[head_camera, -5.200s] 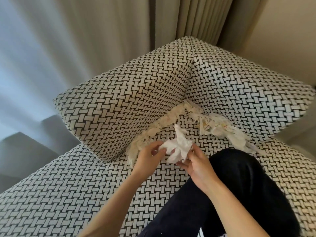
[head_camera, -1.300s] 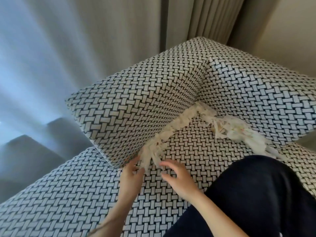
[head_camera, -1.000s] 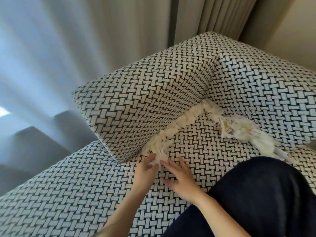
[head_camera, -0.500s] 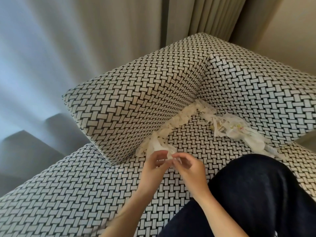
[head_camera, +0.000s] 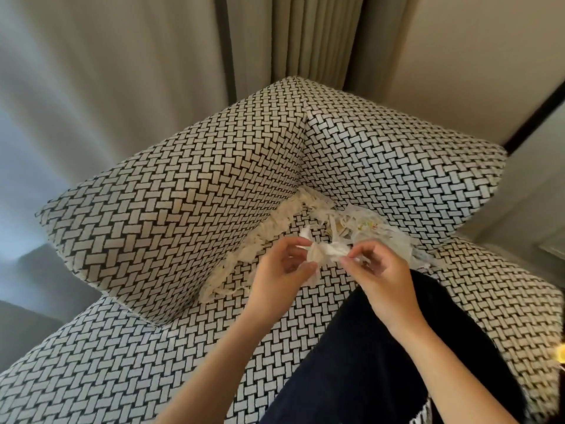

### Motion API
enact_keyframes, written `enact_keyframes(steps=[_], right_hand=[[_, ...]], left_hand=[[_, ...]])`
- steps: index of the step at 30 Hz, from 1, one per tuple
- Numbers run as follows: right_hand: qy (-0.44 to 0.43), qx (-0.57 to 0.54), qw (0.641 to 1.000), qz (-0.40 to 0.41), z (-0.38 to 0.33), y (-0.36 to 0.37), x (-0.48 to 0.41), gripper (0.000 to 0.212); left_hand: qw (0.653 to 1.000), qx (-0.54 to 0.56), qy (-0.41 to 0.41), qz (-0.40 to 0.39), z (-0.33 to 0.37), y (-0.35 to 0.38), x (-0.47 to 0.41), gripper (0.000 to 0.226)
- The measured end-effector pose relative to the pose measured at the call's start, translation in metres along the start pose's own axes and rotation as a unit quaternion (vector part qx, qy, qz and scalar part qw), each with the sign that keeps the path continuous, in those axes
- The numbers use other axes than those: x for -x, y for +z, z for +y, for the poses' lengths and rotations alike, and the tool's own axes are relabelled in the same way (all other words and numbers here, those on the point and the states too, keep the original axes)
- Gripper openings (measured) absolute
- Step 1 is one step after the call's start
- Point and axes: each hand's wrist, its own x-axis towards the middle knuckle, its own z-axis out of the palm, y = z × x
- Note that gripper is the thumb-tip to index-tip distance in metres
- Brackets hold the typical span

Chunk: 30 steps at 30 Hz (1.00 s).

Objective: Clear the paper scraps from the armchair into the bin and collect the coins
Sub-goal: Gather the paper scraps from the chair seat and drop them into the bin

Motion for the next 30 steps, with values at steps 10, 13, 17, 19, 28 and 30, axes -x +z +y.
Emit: enact_keyframes(steps=[10, 13, 17, 19, 28, 30], right_hand=[[0.012, 0.077, 0.984, 0.163, -0.027, -0.138, 0.013, 0.02], [0.027, 0.094, 0.974, 0.202, -0.023, -0.18, 0.029, 0.016], [0.052, 0.111, 0.957, 0.264, -0.009, -0.23, 0.053, 0.014], [0.068, 0.122, 0.946, 0.294, 0.001, -0.253, 0.067, 0.014], [0.143, 0.118, 0.894, 0.407, 0.046, -0.341, 0.134, 0.01], [0.159, 0.108, 0.887, 0.42, 0.056, -0.354, 0.142, 0.01]], left_hand=[[0.991, -0.058, 0.065, -0.103, 0.053, 0.104, -0.038, 0.025], [0.985, -0.066, 0.066, -0.147, 0.06, 0.147, -0.04, 0.021], [0.972, -0.08, 0.067, -0.211, 0.064, 0.206, -0.038, 0.024], [0.963, -0.092, 0.065, -0.246, 0.063, 0.233, -0.036, 0.024], [0.907, -0.164, 0.046, -0.384, 0.043, 0.363, -0.013, 0.029], [0.894, -0.187, 0.037, -0.407, 0.034, 0.385, -0.009, 0.03]])
